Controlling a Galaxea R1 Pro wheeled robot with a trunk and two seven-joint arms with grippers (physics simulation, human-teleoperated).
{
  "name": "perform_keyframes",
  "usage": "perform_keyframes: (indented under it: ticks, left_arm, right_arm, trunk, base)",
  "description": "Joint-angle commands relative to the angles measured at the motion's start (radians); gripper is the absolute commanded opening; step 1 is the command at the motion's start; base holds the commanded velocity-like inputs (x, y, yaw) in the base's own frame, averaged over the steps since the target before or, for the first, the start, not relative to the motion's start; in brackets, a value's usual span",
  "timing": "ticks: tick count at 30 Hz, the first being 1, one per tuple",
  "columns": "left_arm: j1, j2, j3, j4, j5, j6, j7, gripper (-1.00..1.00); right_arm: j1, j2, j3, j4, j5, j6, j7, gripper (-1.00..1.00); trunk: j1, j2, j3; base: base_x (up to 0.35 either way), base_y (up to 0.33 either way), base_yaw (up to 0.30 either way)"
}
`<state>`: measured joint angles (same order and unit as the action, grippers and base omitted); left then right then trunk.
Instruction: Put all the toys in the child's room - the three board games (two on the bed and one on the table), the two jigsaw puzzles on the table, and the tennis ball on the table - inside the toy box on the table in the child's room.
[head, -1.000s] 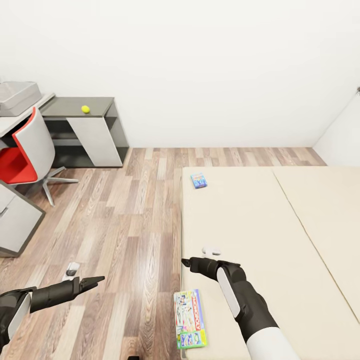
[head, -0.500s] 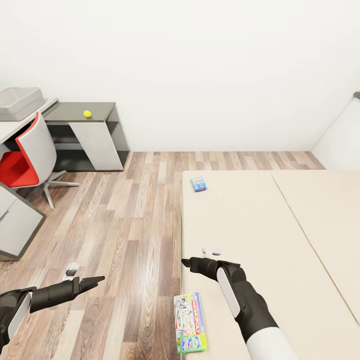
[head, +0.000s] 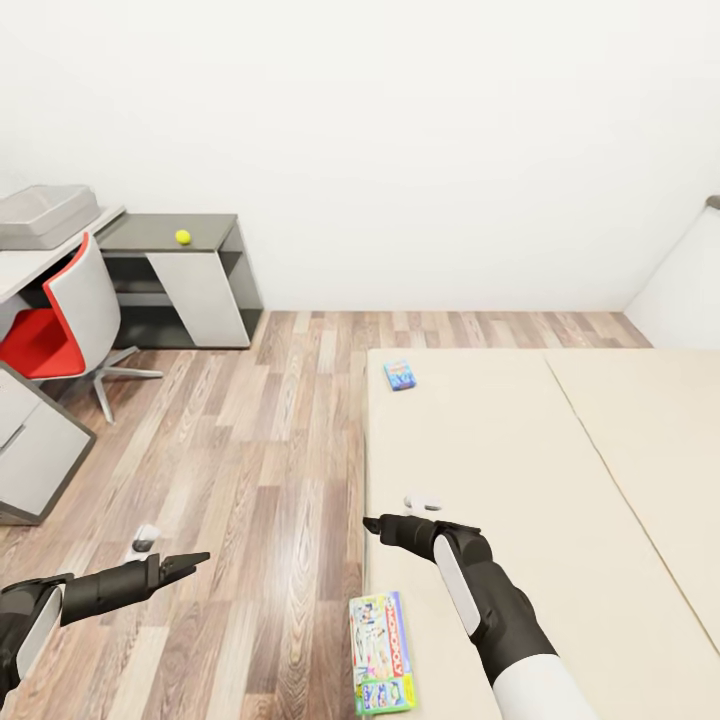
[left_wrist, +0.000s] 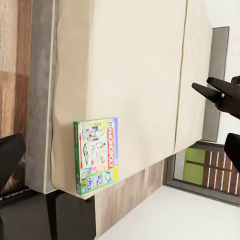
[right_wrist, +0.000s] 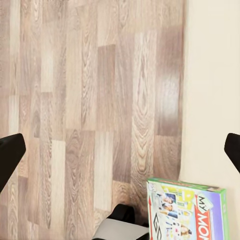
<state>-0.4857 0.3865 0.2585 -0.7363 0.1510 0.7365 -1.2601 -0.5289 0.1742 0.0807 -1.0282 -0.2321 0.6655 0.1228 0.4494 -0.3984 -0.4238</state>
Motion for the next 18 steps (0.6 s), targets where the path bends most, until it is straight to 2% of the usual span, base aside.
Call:
perform_keyframes:
  ticks: [1, 18]
  left_arm:
    - [-0.001, 0.0, 0.0, 0.0, 0.002, 0.009, -0.002, 1.0]
    - [0.0, -0.001, 0.0, 0.0, 0.002, 0.009, 0.0, 1.0]
  right_arm:
    - [0.0, 0.0, -0.001, -0.001, 0.002, 0.005, 0.003, 1.0]
    - [0.0, 0.0, -0.001, -0.001, 0.002, 0.005, 0.003, 1.0]
  trunk:
    - [0.001, -0.002, 0.0]
    - [0.001, -0.002, 0.028]
  base:
    - [0.0, 0.0, 0.062]
    - [0.0, 0.0, 0.066]
